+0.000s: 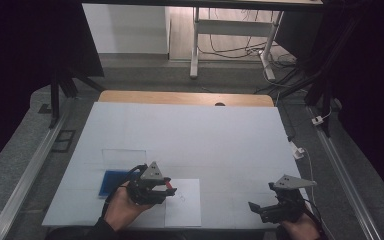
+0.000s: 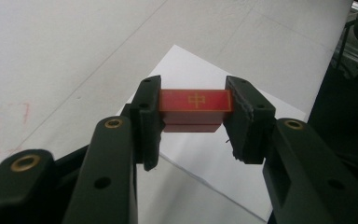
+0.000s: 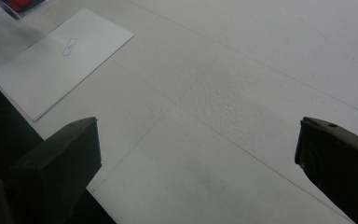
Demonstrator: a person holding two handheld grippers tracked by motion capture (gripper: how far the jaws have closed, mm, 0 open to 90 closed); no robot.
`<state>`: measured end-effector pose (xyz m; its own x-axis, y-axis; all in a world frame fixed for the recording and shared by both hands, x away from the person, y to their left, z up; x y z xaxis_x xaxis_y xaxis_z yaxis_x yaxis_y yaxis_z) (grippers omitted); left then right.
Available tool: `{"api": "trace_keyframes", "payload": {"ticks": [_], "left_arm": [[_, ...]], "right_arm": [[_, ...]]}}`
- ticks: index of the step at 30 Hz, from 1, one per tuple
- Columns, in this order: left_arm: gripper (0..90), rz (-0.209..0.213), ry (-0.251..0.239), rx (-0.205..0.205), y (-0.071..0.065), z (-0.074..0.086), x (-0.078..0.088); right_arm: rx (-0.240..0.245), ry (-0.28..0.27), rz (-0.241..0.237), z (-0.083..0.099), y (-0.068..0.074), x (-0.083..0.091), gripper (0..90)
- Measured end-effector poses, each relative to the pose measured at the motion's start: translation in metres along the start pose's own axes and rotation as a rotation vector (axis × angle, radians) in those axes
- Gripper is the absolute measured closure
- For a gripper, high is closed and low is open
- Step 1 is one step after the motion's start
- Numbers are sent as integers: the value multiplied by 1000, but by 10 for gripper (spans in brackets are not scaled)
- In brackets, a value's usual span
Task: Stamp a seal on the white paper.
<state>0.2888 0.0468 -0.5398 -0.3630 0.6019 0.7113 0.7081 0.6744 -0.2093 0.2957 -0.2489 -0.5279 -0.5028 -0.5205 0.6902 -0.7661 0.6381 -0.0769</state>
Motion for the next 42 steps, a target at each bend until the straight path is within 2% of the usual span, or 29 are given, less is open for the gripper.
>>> {"api": "trace_keyframes", "payload": {"ticks": [9, 18, 25, 37, 42], "left_arm": [[586, -12, -2, 17, 8, 2, 11], [586, -41, -7, 46, 23, 6, 24], [586, -61, -29, 102, 39, 11, 37], [586, -101, -45, 151, 58, 18, 50], [586, -122, -52, 185, 67, 23, 57]], "right_arm": [[0, -1, 0, 0, 0, 0, 3], [0, -1, 1, 0, 0, 0, 3], [-1, -1, 2, 0, 0, 0, 3], [0, -1, 3, 0, 0, 0, 3], [0, -4, 2, 0, 0, 1, 3]]}}
Point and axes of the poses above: each handheld gripper's, and its own axes: x roughly backward along the jaws, z roughly out of its underside, y roughly to its left, the point moved 10 cm from there along -x, roughly forward along the jaws, and after that the axes turned 11 degrees about x, right-handed, at the moved point
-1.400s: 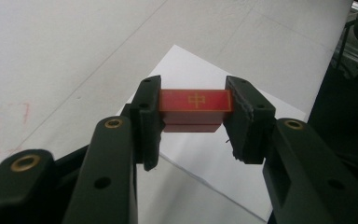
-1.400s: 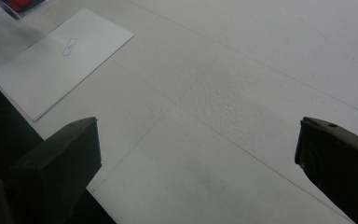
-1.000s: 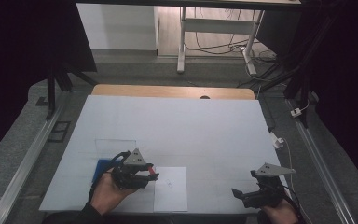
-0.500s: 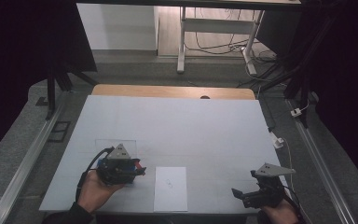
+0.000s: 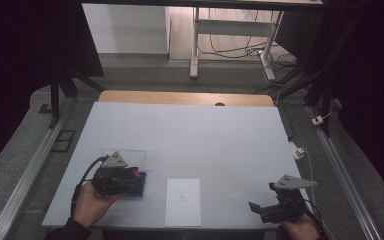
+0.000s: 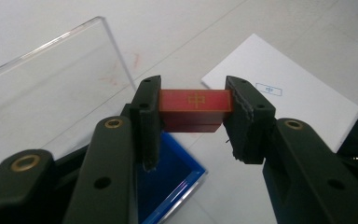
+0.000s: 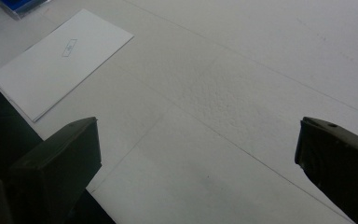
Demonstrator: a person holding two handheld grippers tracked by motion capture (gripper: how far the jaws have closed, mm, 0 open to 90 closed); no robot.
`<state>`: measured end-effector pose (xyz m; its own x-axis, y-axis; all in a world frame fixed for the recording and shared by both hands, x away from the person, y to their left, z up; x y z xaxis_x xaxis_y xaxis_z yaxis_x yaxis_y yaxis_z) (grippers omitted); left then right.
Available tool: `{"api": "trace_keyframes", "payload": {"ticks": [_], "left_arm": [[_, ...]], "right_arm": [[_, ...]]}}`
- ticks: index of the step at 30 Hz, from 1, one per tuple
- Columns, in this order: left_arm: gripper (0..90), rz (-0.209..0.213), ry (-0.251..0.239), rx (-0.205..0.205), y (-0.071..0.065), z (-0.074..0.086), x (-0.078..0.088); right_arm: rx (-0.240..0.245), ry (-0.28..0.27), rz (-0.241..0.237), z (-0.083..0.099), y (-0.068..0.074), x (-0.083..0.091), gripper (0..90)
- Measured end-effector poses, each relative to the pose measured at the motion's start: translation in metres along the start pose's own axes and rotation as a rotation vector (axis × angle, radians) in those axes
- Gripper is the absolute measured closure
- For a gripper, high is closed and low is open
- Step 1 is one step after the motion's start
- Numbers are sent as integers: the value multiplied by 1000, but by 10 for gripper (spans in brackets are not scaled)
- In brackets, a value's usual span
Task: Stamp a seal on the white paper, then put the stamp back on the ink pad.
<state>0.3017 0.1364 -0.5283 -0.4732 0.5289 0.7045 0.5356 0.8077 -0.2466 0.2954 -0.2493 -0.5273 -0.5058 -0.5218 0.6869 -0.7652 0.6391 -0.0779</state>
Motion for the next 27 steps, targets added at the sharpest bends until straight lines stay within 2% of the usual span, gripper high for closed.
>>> {"api": "trace_keyframes", "payload": {"ticks": [7, 21, 27], "left_arm": [[586, -18, -12, 42, 13, 3, 6], [586, -72, -8, 85, 35, 12, 11], [586, -84, -13, 122, 47, 16, 12]], "right_arm": [[0, 2, 2, 0, 0, 0, 3], [3, 1, 3, 0, 0, 0, 3], [1, 2, 3, 0, 0, 0, 3]]}}
Point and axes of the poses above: each handheld gripper's, and its own axes: x roughly backward along the jaws, z roughly out of its underside, y roughly to its left, the point moved 10 cm from there along -x, roughly forward along the jaws, and after that the axes turned 11 degrees about x, right-handed, at the moved point
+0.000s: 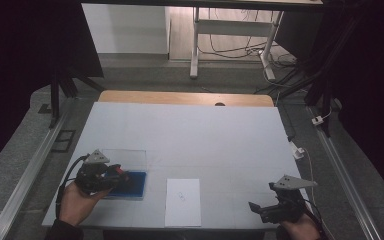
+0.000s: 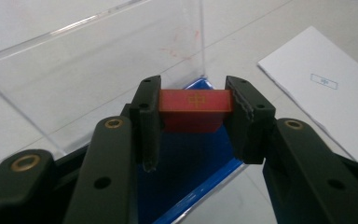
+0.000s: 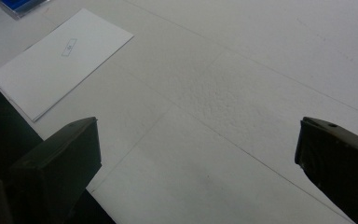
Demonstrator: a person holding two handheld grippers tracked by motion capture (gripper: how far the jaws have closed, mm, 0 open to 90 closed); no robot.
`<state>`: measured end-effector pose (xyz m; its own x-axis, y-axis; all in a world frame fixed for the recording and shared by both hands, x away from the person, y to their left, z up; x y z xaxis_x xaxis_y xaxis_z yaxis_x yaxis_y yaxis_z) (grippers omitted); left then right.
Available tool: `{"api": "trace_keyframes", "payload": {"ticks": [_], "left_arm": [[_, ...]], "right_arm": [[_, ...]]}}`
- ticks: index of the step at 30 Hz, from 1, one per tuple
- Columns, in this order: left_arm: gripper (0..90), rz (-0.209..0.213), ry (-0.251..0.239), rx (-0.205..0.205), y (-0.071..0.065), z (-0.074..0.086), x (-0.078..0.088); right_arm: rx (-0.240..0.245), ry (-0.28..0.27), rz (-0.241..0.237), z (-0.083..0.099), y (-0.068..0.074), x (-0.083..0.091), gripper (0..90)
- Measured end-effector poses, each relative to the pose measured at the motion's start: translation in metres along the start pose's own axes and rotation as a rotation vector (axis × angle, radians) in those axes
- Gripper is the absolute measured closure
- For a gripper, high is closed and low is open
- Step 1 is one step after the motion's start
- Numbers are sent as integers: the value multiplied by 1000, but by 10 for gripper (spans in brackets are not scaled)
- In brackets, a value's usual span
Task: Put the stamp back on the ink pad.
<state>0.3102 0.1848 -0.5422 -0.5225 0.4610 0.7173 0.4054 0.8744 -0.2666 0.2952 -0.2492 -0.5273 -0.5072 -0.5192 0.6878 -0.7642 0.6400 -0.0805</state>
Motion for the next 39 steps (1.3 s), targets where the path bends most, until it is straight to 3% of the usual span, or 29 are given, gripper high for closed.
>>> {"api": "trace_keyframes", "payload": {"ticks": [8, 30, 39], "left_arm": [[586, -12, 10, 20, 10, 3, -3], [584, -55, 106, -49, 11, 15, -22], [584, -62, 112, -69, 13, 17, -26]], "right_arm": [[3, 0, 1, 0, 0, 0, 3], [4, 10, 3, 1, 0, -1, 3], [5, 10, 2, 1, 0, -1, 3]]}}
Point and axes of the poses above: each handheld gripper's, and its own axes: x roughly backward along the jaws, z roughly out of its underside, y roughly to its left, the point moved 10 cm from there along -x, roughly forward along the jaws, and after that the axes turned 11 degrees about x, right-handed, at the moved point
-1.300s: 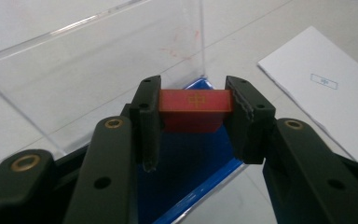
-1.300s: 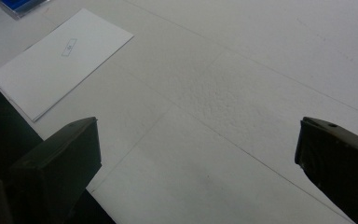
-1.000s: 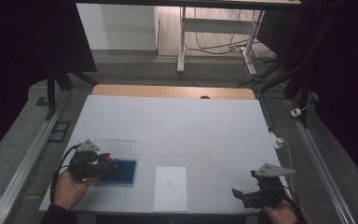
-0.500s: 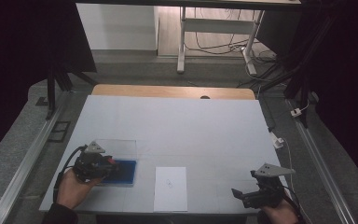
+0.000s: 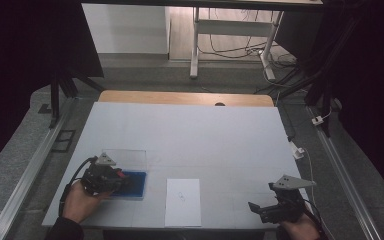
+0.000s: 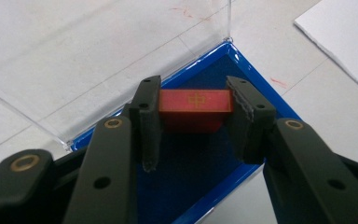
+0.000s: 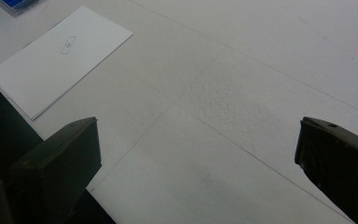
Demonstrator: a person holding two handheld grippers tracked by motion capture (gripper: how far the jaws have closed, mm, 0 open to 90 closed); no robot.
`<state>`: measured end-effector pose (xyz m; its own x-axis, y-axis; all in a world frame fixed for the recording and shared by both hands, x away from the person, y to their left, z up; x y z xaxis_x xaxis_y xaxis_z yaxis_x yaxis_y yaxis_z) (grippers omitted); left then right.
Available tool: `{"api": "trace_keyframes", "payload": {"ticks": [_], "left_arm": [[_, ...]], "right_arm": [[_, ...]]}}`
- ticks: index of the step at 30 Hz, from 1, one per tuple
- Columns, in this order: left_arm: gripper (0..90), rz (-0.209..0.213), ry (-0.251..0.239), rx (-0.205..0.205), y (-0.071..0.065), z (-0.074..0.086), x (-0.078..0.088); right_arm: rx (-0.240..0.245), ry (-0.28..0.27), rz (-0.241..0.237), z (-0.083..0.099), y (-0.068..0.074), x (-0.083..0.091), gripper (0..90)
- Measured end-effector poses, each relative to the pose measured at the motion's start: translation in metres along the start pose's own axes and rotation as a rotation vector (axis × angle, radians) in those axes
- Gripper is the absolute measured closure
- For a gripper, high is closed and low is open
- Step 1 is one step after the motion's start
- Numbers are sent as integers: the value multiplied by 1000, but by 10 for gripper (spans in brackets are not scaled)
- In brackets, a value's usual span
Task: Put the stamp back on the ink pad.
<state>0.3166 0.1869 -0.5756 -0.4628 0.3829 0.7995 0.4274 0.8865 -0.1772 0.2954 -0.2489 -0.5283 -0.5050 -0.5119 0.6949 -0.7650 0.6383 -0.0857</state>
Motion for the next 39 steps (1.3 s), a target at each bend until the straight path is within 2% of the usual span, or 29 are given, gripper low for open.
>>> {"api": "trace_keyframes", "payload": {"ticks": [5, 12, 18, 26, 30, 33, 36, 39], "left_arm": [[582, -11, 17, -26, 0, 2, -3], [580, -11, 19, -24, 0, 2, -3], [548, -9, 14, -4, 1, 1, -1], [417, 8, -18, 18, -2, -3, 2], [353, 31, -51, 25, -6, -8, 5], [287, 55, -75, 24, -10, -12, 7], [181, 69, -92, 27, -15, -15, 9], [120, 54, -80, 11, -18, -16, 9]], "right_arm": [[2, 2, -1, 0, 0, 0, 3], [4, 2, -1, 0, 0, 0, 3], [5, 2, 0, 0, 1, 0, 3], [6, 3, -1, 0, 1, 0, 3], [6, 3, 0, 0, 0, 0, 3], [7, 3, 0, 0, 1, -1, 3], [7, 4, 0, 0, 1, -1, 3], [8, 4, 1, 0, 1, 0, 3]]}}
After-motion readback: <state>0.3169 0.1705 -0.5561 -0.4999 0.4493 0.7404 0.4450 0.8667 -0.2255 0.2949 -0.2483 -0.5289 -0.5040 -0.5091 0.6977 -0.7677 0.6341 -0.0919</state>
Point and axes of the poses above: each handheld gripper's, and its own axes: x roughly backward along the jaws, z roughly out of its underside, y roughly to its left, the point moved 10 cm from there along -x, roughly forward along the jaws, and after that the axes turned 11 degrees about x, right-handed, at the moved point
